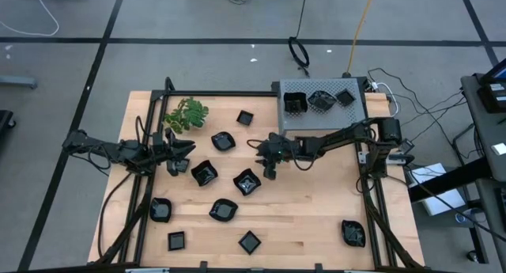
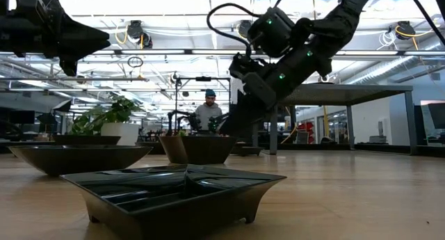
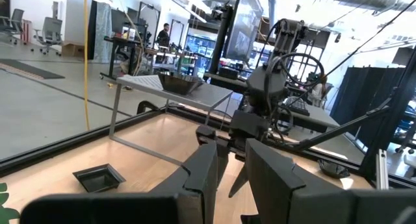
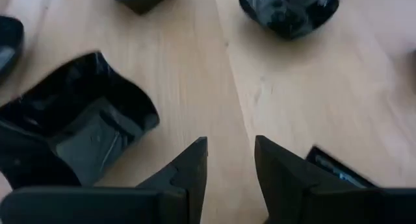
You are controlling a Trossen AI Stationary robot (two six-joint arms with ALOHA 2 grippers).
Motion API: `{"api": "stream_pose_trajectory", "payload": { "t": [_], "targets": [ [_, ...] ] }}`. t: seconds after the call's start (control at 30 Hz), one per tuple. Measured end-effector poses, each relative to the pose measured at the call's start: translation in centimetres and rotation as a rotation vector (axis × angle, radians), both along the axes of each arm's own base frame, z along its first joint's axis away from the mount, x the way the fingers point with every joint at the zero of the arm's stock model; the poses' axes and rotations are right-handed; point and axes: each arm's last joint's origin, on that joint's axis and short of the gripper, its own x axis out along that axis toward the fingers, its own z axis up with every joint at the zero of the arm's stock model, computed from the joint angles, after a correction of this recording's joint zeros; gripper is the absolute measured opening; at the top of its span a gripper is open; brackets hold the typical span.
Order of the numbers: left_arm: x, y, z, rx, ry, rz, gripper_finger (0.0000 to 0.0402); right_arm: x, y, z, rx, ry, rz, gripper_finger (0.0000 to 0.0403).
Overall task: Pick & Place Mini shaped plates
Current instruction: Stack the square plate on top of the square plate on the shelf
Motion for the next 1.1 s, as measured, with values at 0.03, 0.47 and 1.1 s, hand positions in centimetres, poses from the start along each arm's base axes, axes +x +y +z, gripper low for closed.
{"api": "stream_pose_trajectory", "payload": {
  "t": [0.03, 0.47, 1.1],
  "targets": [
    [0.0, 0.0, 0.0, 0.000, 0.000, 0.000, 0.0086, -0.1, 0.0, -0.1, -0.010, 0.016, 0.012, 0.0119],
    [0.0, 0.0, 0.0, -0.001, -0.001, 0.000, 0.0086, -1.1, -0.1, -1.1, -0.240, 0.188, 0.100, 0.0119],
    [0.0, 0.0, 0.0, 0.000, 0.000, 0.000, 0.0086, -0.6, -0.4, -1.0, -0.169, 0.104, -0.237, 0.0119]
  ]
}}
